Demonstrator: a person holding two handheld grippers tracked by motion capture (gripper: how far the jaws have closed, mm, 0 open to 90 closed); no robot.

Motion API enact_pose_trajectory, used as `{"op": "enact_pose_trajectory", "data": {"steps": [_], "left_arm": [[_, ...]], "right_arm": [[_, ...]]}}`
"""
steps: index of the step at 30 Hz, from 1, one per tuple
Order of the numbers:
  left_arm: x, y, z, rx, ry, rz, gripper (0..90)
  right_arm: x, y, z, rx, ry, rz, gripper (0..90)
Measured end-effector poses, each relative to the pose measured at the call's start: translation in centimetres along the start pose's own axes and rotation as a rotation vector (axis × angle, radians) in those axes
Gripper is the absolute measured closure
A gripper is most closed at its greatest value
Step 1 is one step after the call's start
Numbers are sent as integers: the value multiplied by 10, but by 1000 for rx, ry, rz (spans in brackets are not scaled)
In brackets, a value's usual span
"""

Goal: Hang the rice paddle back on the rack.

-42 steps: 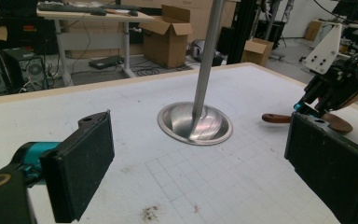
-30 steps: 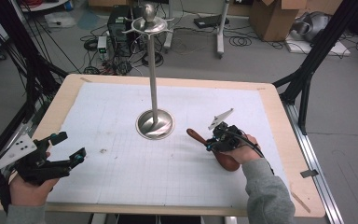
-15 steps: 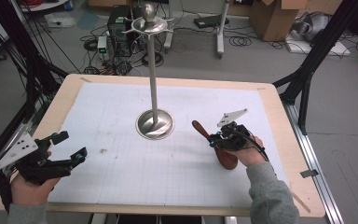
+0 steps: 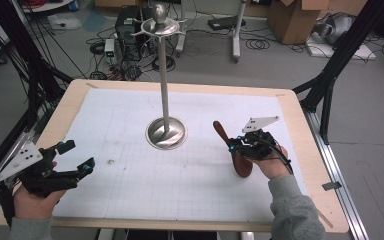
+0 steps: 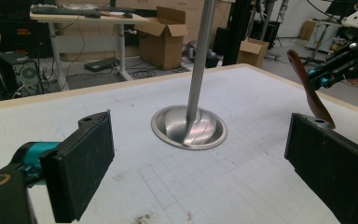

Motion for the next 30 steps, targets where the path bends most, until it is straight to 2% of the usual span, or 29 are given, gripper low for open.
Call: {"op": "enact_pose_trajectory", "data": {"steps": [6,12,17,21,30], "left_arm": [[0,0,0,1,1,0,86],[1,-1,0,-3,0,-2,86],[2,-1,0,0,2,-4,86],[2,-2,0,1,1,-5,86],[4,-3,0,4,8,-14,86]], "right_arm": [[-6,0,2,1,-47,-3,780],[-15,0,7,14,-108,16,780],[-23,0,14,17,-133,17,780],[-28,2,20,27,-159,44,780],[-39,7,39,19,-202,68,780]]}}
Point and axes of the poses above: each handheld gripper's, and its own axes: x roughly forward along the jaws, z roughly out of its top, y roughly to its left, the point moved 3 cm from there along x, roughly forward along the jaws, and after that the axes turned 14 degrees about x, right-handed, at the moved point
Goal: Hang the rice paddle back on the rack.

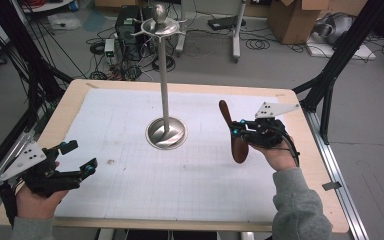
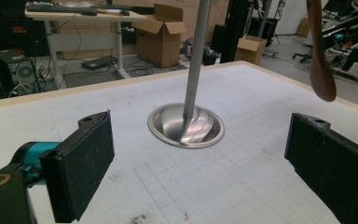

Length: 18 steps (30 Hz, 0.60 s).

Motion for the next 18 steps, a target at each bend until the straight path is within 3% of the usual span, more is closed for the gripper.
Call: {"op": "enact_pose_trajectory", "data": {"steps": [18], "left_arm": [[-2,6,-3,-23,-9,6,86]], "right_arm": [[6,7,52,-19,-67,63,780]]}}
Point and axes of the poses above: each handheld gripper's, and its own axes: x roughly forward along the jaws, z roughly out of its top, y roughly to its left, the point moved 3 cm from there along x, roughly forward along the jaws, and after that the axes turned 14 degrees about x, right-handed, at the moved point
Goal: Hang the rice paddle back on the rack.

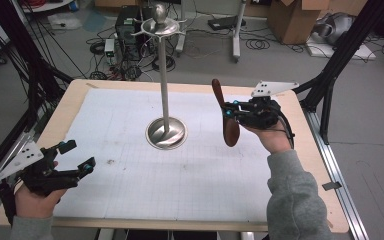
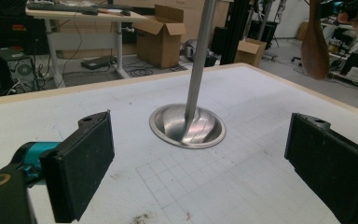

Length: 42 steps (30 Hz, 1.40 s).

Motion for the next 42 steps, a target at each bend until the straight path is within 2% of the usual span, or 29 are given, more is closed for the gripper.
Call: {"op": "enact_pose_trajectory", "data": {"steps": [16,28,42], "left_arm": [[3,1,-4,-11,10,-9,86],[3,1,-5,-11,13,-13,86],[-5,7,-6,-23,4,13,86]], "right_arm": [[8,4,53,-32,-33,27,779],[9,8,77,-40,-40,31,779],[14,19,105,-59,-60,55,779]]}}
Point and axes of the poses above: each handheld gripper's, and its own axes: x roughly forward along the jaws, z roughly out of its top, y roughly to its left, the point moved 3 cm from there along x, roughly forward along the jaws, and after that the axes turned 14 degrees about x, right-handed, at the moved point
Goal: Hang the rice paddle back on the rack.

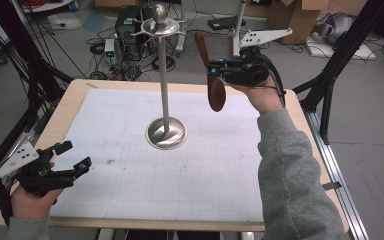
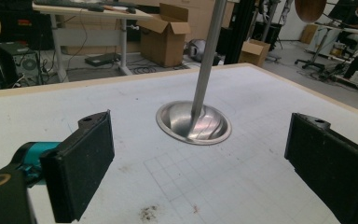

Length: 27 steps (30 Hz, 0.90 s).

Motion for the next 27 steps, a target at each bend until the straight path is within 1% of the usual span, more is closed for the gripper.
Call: {"op": "enact_pose_trajectory", "data": {"steps": [8,9,14,17,18,23,27], "left_arm": [[-1,1,-1,-4,-1,3,86],[-1,2,-1,-4,0,2,86],[-2,2,-1,-9,-1,4,86],[-3,2,0,-4,-2,3,86],[-3,2,0,-4,-3,3,86],[-3,2,0,-4,-4,5,86],[-4,2,1,-2,-5,3,86]], "right_arm": [[2,4,10,3,-5,18,779],[3,4,10,-3,-7,19,779],[6,3,11,5,-2,17,779],[8,4,12,16,-1,27,779],[8,5,12,9,-1,26,778],[10,8,15,5,4,28,779],[12,7,14,13,11,15,778]]}}
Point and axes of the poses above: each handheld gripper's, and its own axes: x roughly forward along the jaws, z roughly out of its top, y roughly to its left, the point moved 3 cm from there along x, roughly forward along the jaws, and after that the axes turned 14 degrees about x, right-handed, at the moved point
